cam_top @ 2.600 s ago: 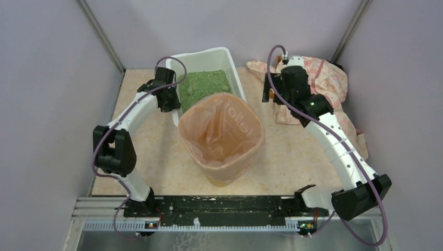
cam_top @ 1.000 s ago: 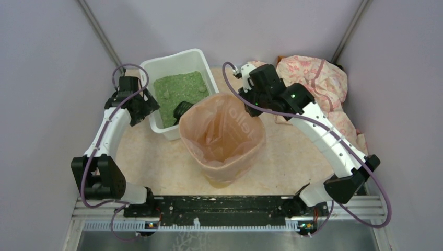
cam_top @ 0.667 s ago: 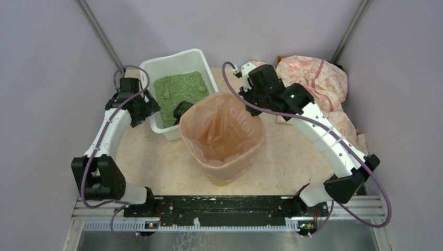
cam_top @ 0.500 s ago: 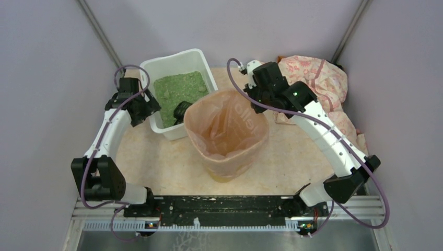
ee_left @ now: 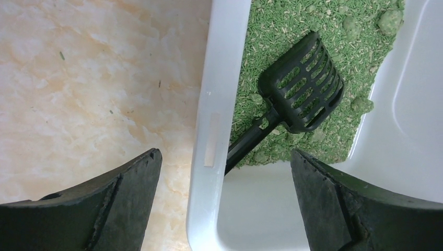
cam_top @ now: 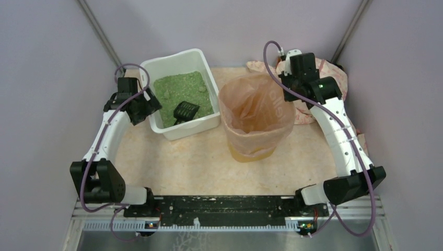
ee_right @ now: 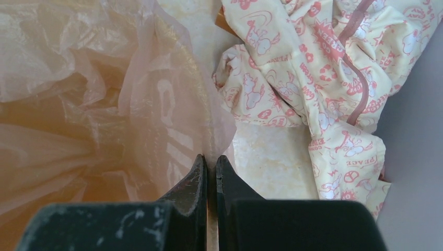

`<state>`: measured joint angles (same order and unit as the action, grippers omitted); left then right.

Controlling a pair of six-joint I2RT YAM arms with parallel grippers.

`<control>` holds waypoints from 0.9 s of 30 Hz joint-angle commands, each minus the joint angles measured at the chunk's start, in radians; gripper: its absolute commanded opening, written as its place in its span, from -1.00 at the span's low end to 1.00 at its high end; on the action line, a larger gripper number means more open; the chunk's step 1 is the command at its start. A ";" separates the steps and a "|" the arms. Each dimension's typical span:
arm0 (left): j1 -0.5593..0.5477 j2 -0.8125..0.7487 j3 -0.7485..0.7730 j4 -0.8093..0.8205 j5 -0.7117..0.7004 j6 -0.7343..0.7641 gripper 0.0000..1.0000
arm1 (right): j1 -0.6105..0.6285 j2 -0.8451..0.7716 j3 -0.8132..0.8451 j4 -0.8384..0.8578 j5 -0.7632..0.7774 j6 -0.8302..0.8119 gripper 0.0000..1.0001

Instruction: Clean the litter box

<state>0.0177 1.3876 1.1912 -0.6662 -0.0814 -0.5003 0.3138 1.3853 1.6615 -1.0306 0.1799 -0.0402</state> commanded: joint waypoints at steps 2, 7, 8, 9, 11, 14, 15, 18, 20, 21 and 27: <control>-0.002 -0.025 0.006 0.028 0.040 0.027 0.97 | -0.070 0.033 0.008 0.102 0.092 0.000 -1.00; -0.064 -0.023 0.055 0.040 0.031 0.105 0.97 | -0.108 0.079 0.054 0.139 0.097 0.019 -1.00; -0.086 -0.016 0.080 0.038 0.020 0.126 0.97 | -0.108 0.087 0.058 0.145 0.084 0.019 -1.00; -0.109 -0.008 0.097 0.034 0.008 0.141 0.97 | -0.107 0.095 0.061 0.149 0.066 0.022 -1.00; -0.142 0.019 0.139 0.006 -0.009 0.153 0.97 | -0.108 0.106 0.061 0.157 0.030 0.028 -0.89; -0.156 0.064 0.195 -0.058 0.023 0.128 0.97 | -0.107 0.105 0.069 0.165 0.000 0.060 0.09; -0.158 0.072 0.201 -0.066 0.041 0.120 0.97 | -0.108 0.096 0.070 0.178 -0.004 0.066 0.30; -0.167 0.074 0.204 -0.062 0.076 0.099 0.97 | -0.108 0.072 0.104 0.188 0.009 0.070 0.65; -0.177 0.079 0.219 -0.066 0.075 0.095 0.97 | -0.108 0.062 0.148 0.179 0.019 0.066 0.71; -0.183 0.085 0.232 -0.076 0.076 0.095 0.97 | -0.108 0.058 0.176 0.174 0.023 0.063 0.73; -0.229 0.075 0.241 -0.100 0.077 0.096 0.97 | -0.106 -0.017 0.232 0.252 -0.013 0.080 0.75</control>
<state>-0.1780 1.4849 1.4235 -0.7555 -0.0242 -0.4030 0.2127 1.4693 1.8400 -0.8837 0.1898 0.0135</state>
